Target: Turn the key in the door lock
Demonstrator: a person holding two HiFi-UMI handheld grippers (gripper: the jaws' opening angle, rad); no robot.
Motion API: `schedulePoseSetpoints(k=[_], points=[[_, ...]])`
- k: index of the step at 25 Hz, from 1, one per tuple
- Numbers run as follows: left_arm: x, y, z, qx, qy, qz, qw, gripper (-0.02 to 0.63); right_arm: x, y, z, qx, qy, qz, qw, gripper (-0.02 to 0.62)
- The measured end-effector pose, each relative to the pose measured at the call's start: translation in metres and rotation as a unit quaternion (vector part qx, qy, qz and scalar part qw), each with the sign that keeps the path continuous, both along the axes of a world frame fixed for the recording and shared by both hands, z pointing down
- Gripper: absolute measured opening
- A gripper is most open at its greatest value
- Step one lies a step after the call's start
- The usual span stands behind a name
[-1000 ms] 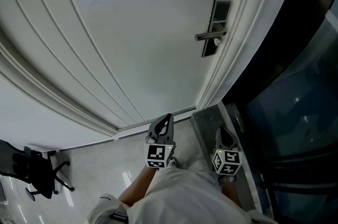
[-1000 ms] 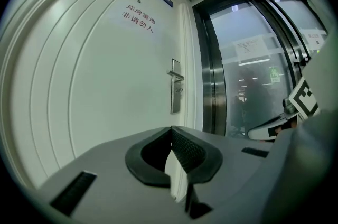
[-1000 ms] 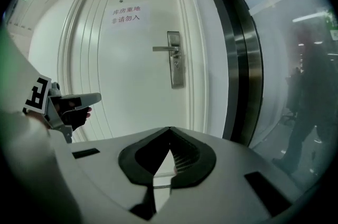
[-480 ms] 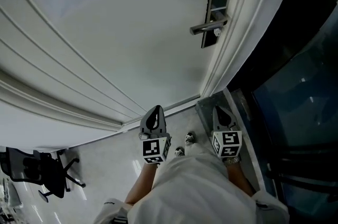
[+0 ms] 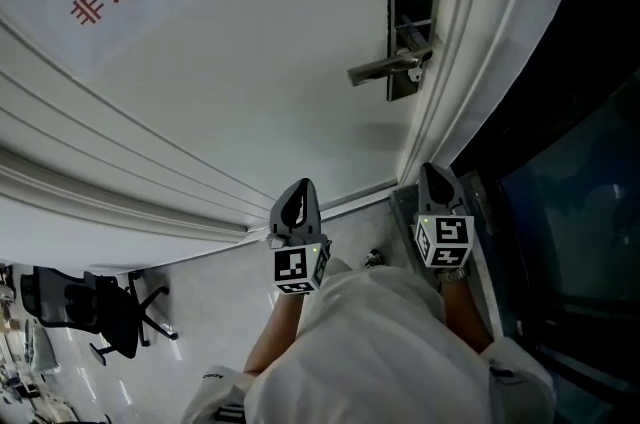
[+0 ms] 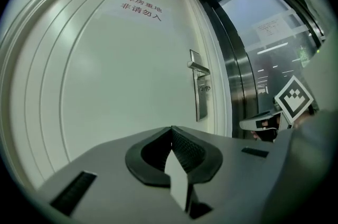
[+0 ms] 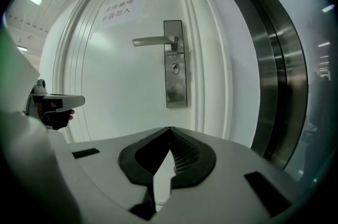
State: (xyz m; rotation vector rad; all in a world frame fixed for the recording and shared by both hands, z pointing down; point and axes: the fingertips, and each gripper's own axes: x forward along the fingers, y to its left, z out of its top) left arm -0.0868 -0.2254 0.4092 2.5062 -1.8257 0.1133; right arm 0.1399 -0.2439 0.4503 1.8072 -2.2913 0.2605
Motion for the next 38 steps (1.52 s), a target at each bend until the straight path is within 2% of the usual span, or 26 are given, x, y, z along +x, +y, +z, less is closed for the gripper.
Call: schedulePoseSetpoints(k=[6,11,15,17,21,24,26,29,31,33,36,38], points=[[0.007,-0.010,-0.001,-0.008,-0.014,-0.018,0.9997,0.009,0.003,-0.026,-0.014,0.029,0.015,-0.028,0.999,0.002],[0.017,-0.015,-0.007,0.013,-0.003,-0.005,0.9999,0.009,0.001,-0.030,-0.023,0.038,-0.029,-0.039,0.998,0.002],[0.022,-0.017,-0.012,0.017,-0.002,0.002,0.9999,0.009,-0.007,-0.024,-0.020,0.034,-0.030,-0.043,0.998,0.002],[0.024,-0.017,-0.014,0.016,-0.002,0.008,0.9998,0.009,-0.009,-0.024,-0.027,0.046,-0.010,-0.044,0.998,0.002],[0.025,-0.024,-0.020,0.024,-0.007,0.015,0.9996,0.009,-0.010,-0.048,-0.067,0.112,0.091,-0.042,0.989,0.002],[0.022,-0.027,-0.022,0.026,-0.005,0.018,0.9995,0.009,-0.007,-0.066,-0.104,0.161,0.196,-0.023,0.967,0.002],[0.023,-0.030,-0.021,0.028,-0.003,0.018,0.9994,0.009,-0.007,-0.074,-0.123,0.190,0.280,-0.020,0.941,0.002],[0.030,-0.033,-0.020,0.031,0.002,0.021,0.9993,0.009,-0.012,-0.083,-0.133,0.216,0.388,-0.043,0.895,0.002],[0.037,-0.033,-0.022,0.035,0.005,0.025,0.9991,0.009,-0.014,-0.091,-0.129,0.201,0.429,-0.066,0.878,0.020],[0.041,-0.031,-0.025,0.038,0.005,0.030,0.9988,0.011,-0.016,-0.098,-0.123,0.181,0.463,-0.083,0.864,0.080],[0.041,-0.027,-0.024,0.036,0.000,0.032,0.9989,0.009,-0.023,-0.107,-0.121,0.181,0.523,-0.096,0.828,0.137],[0.040,-0.023,-0.022,0.034,-0.002,0.031,0.9989,0.011,-0.027,-0.112,-0.120,0.184,0.558,-0.102,0.803,0.137]])
